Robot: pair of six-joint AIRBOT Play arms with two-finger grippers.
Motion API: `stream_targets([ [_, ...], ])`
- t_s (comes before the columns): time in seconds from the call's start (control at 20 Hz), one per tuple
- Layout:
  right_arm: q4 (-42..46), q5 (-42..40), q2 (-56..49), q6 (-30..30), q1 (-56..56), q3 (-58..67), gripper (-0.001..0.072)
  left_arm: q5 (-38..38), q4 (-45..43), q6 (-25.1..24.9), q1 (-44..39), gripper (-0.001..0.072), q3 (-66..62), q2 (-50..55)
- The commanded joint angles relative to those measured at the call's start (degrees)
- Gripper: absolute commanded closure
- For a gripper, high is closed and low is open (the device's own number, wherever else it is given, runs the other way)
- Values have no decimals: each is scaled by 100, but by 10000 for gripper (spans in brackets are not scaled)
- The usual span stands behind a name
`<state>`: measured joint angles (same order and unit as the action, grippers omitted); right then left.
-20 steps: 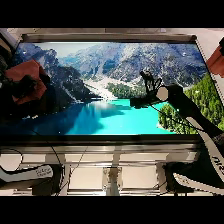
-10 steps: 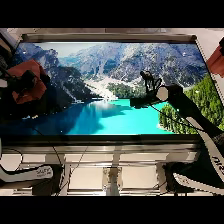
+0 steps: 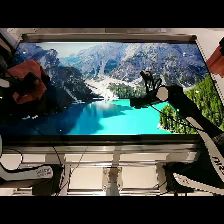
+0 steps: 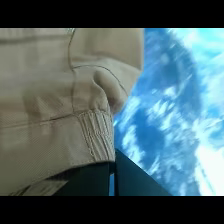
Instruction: Fold the clothes and pants, and hang the long-sleeved shirts on hangers.
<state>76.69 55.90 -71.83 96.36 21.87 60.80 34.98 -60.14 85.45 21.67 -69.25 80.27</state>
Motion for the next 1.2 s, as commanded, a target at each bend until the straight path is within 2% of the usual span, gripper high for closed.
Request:
stream_targets([
  [0.0,7,9,0,2,2,4,522,411,22,-236,-61,694,-498,-393],
  [0.15,72,308,11,-17,2,166,523,1250,372,-238,-138,695,-1561,-719],
  [0.25,153,699,76,-391,2,422,523,2009,767,-247,-302,695,-2555,-774],
  [0.35,365,1040,289,-608,2,664,524,2717,966,-282,-643,696,-3606,-763],
  [0.5,890,1296,898,-608,0,785,524,3493,1106,-125,-1351,696,-4868,-763],
  [0.65,1064,1681,1626,-765,-9,782,523,3978,2092,-127,-1993,696,-5143,-776],
  [0.7,1088,1808,1849,-772,-9,782,523,4177,2142,-127,-2216,696,-5141,-741],
  [0.85,1095,2288,2490,-903,-9,782,523,4898,1488,85,-2686,695,-5125,-586],
  [1.1,1027,3003,3108,-905,-9,782,521,7134,422,155,-2771,694,-4621,-374],
  [1.15,957,3029,3134,-905,-9,782,519,7104,280,153,-2787,693,-4387,-400],
])
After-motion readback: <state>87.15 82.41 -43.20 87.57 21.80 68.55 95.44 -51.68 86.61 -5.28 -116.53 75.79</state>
